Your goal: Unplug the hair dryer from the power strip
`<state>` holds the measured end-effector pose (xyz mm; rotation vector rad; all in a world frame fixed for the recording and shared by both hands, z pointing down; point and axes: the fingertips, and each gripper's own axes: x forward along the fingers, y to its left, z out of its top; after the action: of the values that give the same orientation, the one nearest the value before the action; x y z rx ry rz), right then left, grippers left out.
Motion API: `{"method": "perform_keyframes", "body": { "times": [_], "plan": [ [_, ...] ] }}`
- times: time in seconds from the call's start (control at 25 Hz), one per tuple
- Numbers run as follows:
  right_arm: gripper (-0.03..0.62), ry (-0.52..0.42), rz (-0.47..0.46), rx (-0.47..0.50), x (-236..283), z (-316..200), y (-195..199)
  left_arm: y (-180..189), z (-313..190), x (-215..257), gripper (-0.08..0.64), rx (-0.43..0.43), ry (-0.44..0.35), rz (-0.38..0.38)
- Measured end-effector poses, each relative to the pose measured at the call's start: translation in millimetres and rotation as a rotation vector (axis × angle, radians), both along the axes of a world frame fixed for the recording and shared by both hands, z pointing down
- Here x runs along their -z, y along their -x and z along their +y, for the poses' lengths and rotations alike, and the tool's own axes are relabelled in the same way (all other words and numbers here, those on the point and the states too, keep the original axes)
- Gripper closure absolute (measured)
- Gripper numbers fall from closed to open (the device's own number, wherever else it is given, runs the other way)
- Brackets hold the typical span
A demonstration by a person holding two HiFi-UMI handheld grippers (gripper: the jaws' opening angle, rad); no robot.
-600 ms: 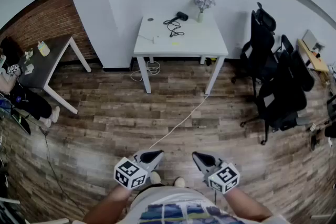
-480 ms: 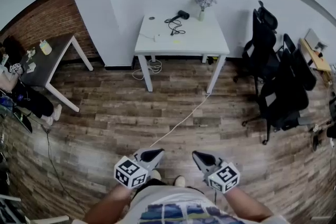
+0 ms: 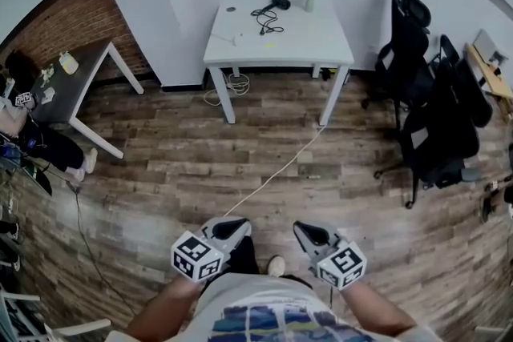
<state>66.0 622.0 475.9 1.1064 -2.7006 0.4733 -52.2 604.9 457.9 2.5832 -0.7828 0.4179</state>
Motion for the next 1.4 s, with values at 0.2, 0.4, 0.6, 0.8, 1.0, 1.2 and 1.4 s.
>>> {"method": "perform_keyframes", "body": {
  "times": [0.2,0.4,0.6,0.8,1.0,1.2,1.4],
  "plan": [
    [0.591,-0.024,0.007,-0.021,-2.4,-40.0,2.0,2.6,-50.4,-5.7,0.557,0.021,-0.032,0.002],
    [0.592,0.022,0.075,-0.018,-8.8,-97.6,18.5,22.3,-130.8,-5.5,0.465,0.058,-0.053,0.011],
    [0.592,0.063,0.123,-0.025,-7.3,-168.0,38.4,45.9,-217.0,6.4,0.425,0.074,-0.087,0.036],
    [0.592,0.031,0.131,-0.026,-7.2,-233.1,61.7,74.8,-286.3,7.5,0.413,0.082,-0.104,0.025],
    [0.592,0.031,0.141,-0.024,-7.2,-273.0,82.6,95.3,-335.2,2.8,0.407,0.103,-0.107,0.019],
    [0.592,0.039,0.151,-0.019,-9.8,-305.3,81.3,93.9,-371.8,3.1,0.399,0.108,-0.104,0.026],
    [0.592,0.035,0.130,0.001,-19.2,-343.7,71.0,83.2,-408.0,-5.4,0.397,0.120,-0.096,0.001]
  ]
}}
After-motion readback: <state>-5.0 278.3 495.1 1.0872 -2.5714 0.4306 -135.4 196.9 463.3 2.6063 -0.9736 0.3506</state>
